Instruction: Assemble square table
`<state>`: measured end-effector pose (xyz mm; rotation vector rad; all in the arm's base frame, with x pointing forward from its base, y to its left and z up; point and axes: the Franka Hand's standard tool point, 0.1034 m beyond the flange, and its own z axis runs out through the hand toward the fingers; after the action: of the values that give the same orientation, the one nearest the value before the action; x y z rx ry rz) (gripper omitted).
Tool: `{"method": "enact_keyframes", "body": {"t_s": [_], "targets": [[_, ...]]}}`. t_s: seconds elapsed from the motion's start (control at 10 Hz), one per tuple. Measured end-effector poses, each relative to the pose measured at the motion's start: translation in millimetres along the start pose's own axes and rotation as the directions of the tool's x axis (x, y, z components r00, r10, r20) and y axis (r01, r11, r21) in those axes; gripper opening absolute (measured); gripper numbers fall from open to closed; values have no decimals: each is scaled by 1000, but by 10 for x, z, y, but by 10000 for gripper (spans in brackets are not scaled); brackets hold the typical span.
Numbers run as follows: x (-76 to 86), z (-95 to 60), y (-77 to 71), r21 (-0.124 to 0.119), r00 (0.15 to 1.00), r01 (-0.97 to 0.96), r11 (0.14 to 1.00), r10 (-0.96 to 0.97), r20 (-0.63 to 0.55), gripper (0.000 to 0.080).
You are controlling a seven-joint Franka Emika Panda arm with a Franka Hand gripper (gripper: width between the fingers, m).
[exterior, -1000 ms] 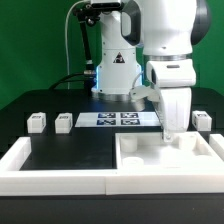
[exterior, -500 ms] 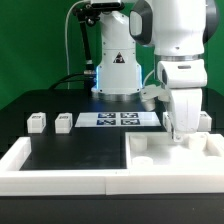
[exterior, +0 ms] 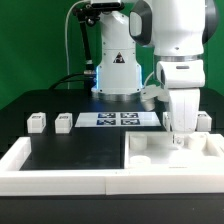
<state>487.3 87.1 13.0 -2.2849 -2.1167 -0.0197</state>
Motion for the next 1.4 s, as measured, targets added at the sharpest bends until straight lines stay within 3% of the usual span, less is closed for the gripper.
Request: {"method": "enact_keyframes", "body": {"t_s": [0.1,0.3,0.6,0.9,1.1,1.4], "targets": [[-2,1,0,0,1000,0,1000,0,0,607],[-4,2,0,0,1000,-1,1000,1,0,642],[1,-8,-2,-1,1000,-19,1000,19,0,649],[188,-250,-201,-22,976,-216,976,216,6,649],[413,-364,-289,-35,929,-369,929,370,2,649],[462,-357,-278,-36,925,-380,924,380,-1,649]]}}
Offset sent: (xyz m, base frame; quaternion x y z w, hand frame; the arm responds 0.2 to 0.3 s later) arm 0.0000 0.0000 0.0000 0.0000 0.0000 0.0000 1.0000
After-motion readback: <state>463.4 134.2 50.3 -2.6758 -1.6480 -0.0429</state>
